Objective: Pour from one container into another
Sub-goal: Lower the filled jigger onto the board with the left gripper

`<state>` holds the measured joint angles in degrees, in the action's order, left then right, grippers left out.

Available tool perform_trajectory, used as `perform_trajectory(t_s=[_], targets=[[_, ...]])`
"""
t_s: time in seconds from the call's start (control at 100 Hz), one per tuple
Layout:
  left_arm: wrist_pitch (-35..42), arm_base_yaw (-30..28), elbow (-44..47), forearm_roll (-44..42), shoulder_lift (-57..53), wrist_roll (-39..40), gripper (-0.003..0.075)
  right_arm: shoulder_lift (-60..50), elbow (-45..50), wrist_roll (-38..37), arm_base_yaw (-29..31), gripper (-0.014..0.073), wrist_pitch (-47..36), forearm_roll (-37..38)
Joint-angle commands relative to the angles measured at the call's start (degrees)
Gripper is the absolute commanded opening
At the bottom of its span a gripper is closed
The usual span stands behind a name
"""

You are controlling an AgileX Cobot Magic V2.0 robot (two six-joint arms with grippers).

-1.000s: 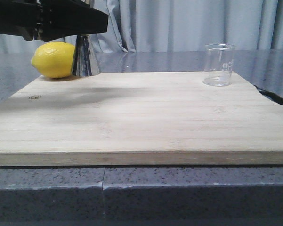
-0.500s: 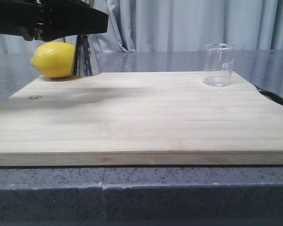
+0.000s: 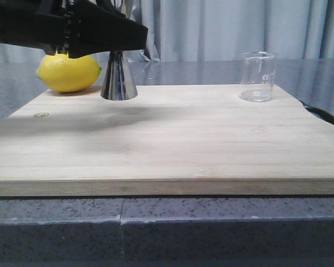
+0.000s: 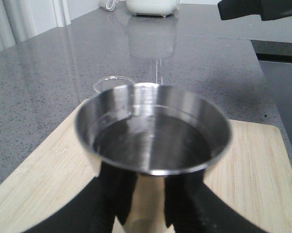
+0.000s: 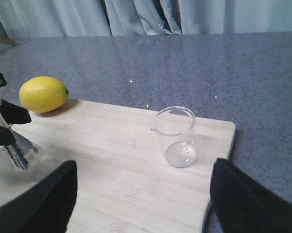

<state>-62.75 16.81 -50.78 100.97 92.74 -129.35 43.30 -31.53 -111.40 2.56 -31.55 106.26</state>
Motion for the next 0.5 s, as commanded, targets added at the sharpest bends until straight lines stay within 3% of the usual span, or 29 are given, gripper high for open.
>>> perform_trajectory(t_s=[0.0, 0.25, 0.49], targets=[[-3.2, 0.7, -1.6, 5.0, -2.6, -0.3, 0.0218, -0.3, -1.4, 0.1, 0.4, 0.0512, 1.0, 1.2], [-9.5, 0.7, -6.7, 5.0, 1.7, 1.8, 0.0218, -0.3, -1.4, 0.1, 0.4, 0.0512, 0.9, 1.2], [-9.8, 0.8, -9.4, 5.0, 5.7, 3.2, 0.0218, -0.3, -1.4, 0.1, 0.4, 0.0512, 1.0, 1.2]])
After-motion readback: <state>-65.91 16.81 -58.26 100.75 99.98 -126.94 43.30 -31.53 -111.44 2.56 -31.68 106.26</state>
